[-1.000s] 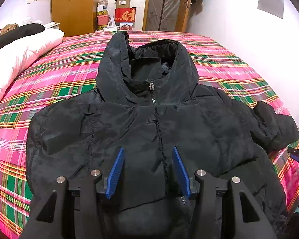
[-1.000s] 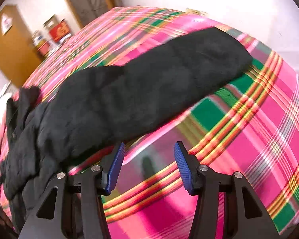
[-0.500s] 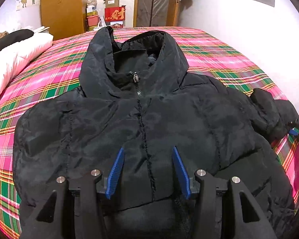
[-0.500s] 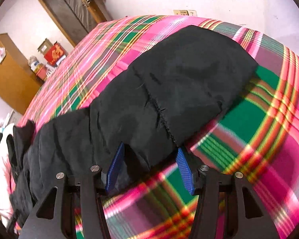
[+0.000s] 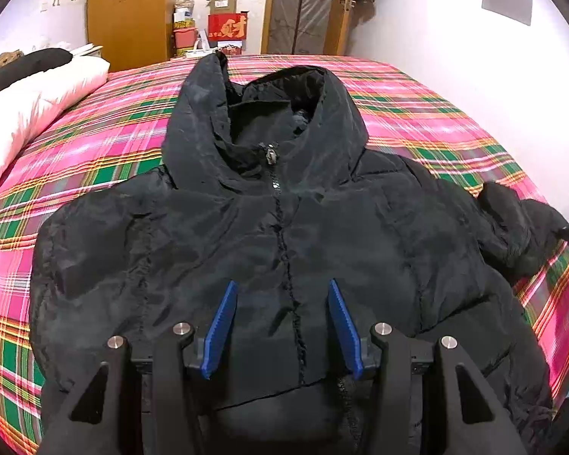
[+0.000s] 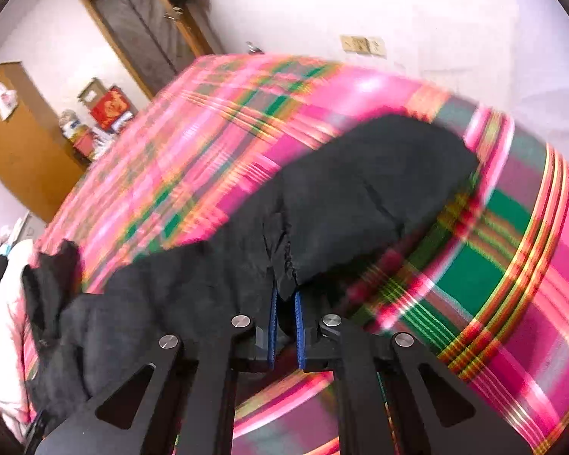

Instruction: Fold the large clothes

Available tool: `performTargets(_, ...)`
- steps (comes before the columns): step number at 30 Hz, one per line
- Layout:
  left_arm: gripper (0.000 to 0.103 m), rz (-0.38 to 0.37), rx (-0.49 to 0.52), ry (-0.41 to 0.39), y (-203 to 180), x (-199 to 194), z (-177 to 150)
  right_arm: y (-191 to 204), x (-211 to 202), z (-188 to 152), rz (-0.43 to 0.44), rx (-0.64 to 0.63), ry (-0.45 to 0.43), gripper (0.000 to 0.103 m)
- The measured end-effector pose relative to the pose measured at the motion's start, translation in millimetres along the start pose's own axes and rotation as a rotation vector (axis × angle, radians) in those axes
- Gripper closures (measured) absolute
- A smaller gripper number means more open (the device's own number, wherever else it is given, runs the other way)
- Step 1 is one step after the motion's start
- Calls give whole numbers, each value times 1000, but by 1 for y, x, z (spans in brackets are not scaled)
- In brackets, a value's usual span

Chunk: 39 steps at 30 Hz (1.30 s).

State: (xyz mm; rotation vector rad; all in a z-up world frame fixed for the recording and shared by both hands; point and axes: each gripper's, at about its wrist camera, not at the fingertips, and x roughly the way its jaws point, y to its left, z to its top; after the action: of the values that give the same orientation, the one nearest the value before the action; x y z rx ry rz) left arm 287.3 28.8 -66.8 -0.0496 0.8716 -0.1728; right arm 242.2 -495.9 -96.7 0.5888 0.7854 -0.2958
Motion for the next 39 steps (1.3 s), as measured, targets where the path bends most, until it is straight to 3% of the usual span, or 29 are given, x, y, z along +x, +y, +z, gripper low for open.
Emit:
performTargets(9,51,32,-52,-10,18,-11,8,93,-64,6,132,-133,-74,96)
performTargets(20,51,74,-140,-11,53,-23,12,213,-93,-30,329,-314,-43,96)
performTargets(29,51,75,-213,-34,81,-35,15,282,-48,-103,432,-396,124,96)
performTargets(34,51,70,-245,-30,91,-36,16,307,3,-162,428,-451,277,96)
performTargets(39,51,56,-263,-27,94,-35,16,313,39,-197,414,-448,385,92)
